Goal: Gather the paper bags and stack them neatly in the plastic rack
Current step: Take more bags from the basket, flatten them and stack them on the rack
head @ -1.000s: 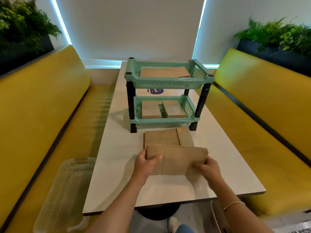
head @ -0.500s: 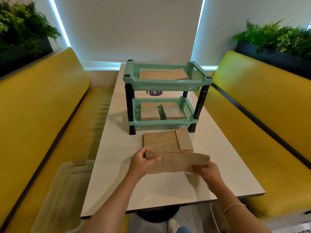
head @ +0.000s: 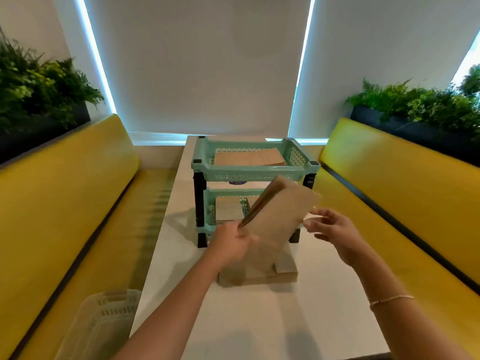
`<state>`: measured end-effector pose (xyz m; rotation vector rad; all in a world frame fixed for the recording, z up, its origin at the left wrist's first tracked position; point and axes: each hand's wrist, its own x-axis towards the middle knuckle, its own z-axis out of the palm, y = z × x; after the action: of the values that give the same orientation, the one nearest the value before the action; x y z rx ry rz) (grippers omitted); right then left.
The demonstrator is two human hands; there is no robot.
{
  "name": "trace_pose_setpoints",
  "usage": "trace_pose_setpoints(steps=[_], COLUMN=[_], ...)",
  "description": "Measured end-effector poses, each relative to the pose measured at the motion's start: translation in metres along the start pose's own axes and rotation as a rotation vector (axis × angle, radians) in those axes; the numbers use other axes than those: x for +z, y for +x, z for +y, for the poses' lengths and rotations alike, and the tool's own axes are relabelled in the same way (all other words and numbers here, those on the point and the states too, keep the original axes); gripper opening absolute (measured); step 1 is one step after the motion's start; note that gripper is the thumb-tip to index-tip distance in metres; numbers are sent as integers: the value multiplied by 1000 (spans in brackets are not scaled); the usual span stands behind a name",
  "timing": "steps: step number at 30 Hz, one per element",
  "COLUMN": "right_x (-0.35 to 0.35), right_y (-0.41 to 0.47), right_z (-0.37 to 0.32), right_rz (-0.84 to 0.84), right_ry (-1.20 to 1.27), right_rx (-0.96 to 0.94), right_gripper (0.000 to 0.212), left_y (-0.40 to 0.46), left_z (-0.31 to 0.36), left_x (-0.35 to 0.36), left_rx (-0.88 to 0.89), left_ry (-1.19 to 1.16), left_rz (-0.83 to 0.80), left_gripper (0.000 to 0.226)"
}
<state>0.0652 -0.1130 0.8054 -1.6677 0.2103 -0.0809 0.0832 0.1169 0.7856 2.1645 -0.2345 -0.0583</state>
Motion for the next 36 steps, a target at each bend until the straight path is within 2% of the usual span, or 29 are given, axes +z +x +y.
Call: trace_pose_setpoints(steps=[3, 5, 6, 9, 11, 15, 18, 20, 22, 24, 27, 29, 31, 33, 36], right_x=[10, 29, 40, 72, 84, 85, 69, 59, 54, 54, 59, 63, 67, 69, 71], right_y=[6, 10, 13, 27, 37, 65, 99, 123, 146, 172, 205, 223, 236, 243, 238], right_z=[-12, -18, -22, -42, -58, -84, -104, -119, -132, -139, -139, -132, -124, -118, -115], right_rz=[-68, -140, -168, -162, -106, -70, 12, 49, 75, 94, 113, 122, 154, 186, 194], right_ry=[28, 94, 176, 430, 498, 347, 136, 46, -60, -213, -439, -516, -623, -674, -742], right_rx=[40, 74, 72, 0, -28, -67, -97, -126, -141, -117, -73, -67, -90, -102, -95], right_gripper=[45, 50, 45, 11, 11, 20, 11, 10, 12, 16, 26, 26, 21, 20, 18], left_y=[19, 31, 35, 54, 62, 88, 117, 139, 161, 180, 199, 206, 212, 217, 223], left_z=[40, 64, 75, 93, 99, 99, 94, 87, 81, 72, 60, 54, 51, 49, 45], left_x=[-20, -25, -26, -18, -13, -26, -67, -96, -113, -118, -114, -109, -103, -97, -90], left_rx=[17, 9, 1, -7, -37, -53, -27, 31, 28, -30, -104, -129, -178, -233, -310], left_ry=[-328, -571, -667, -896, -997, -1092, -1124, -1054, -842, -611, -276, -60, 156, 265, 333], left_rz=[195, 248, 273, 356, 383, 427, 550, 601, 603, 601, 602, 530, 423, 355, 311], left_gripper=[28, 15, 11, 18, 19, 17, 23, 24, 33, 40, 36, 25, 37, 46, 19])
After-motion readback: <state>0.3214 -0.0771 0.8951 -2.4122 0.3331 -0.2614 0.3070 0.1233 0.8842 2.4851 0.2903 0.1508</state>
